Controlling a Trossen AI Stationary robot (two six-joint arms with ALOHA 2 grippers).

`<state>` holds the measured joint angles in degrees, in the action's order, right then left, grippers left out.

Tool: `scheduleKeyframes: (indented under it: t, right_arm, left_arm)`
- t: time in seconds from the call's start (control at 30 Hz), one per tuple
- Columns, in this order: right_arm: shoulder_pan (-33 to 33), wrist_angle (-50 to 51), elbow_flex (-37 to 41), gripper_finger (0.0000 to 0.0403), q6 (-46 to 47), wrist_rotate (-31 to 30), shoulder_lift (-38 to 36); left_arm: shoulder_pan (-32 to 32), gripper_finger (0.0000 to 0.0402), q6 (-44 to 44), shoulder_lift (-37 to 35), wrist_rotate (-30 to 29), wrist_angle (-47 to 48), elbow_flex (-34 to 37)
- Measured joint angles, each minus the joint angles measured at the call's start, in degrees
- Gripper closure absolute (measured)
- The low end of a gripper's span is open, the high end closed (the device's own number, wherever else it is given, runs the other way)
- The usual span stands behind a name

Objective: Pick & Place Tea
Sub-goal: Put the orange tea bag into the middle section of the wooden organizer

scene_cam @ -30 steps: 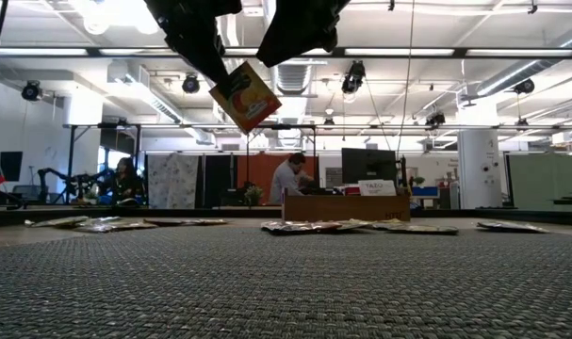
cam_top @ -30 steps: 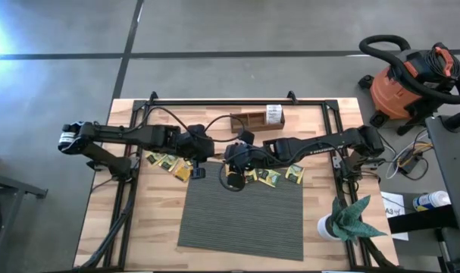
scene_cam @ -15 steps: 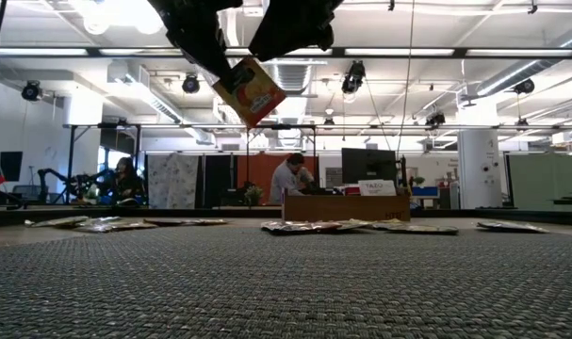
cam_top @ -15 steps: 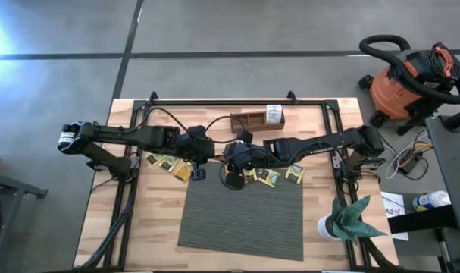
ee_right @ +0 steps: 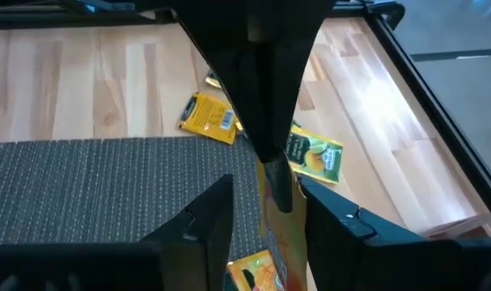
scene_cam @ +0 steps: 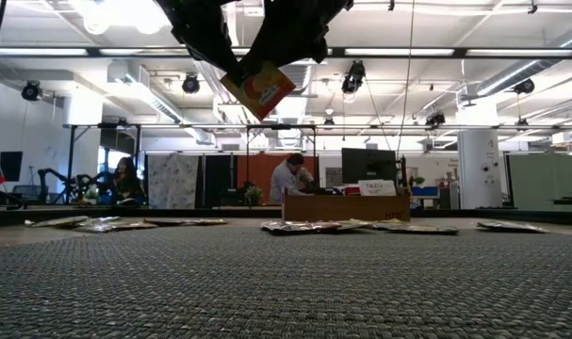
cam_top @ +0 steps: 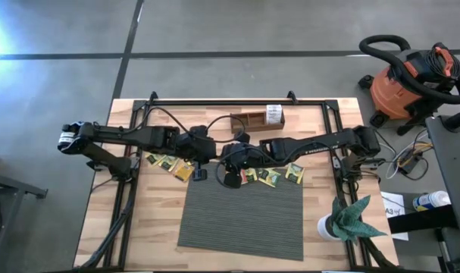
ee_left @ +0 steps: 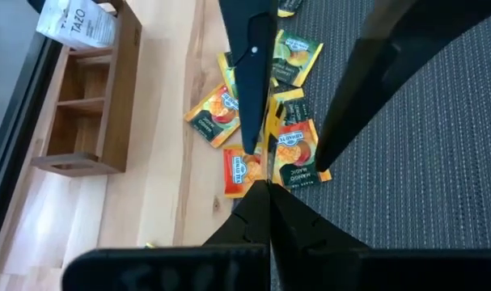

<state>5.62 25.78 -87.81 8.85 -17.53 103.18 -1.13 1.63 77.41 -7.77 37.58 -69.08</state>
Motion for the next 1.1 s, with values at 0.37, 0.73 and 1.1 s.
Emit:
scheduleKeyframes:
  t: [0.37,0.73,1.1]
  right_arm:
    - [-0.01,0.02,0.00,0.0316,1.40,0.01,0.00]
    - [-0.01,0.11,0.00,0.0389,3.60,-0.01,0.00]
    - [0.14,0.13,-0.04,0.0394,6.87,0.01,-0.04]
  left_arm:
    - [0.00,0.0401,-0.04,0.00,0.00,-0.19,0.00]
    - [0.00,0.0401,-3.60,-0.12,-0.02,-0.71,0.00]
    - [-0.72,0.0326,-10.67,-4.53,-7.68,-0.40,0.00]
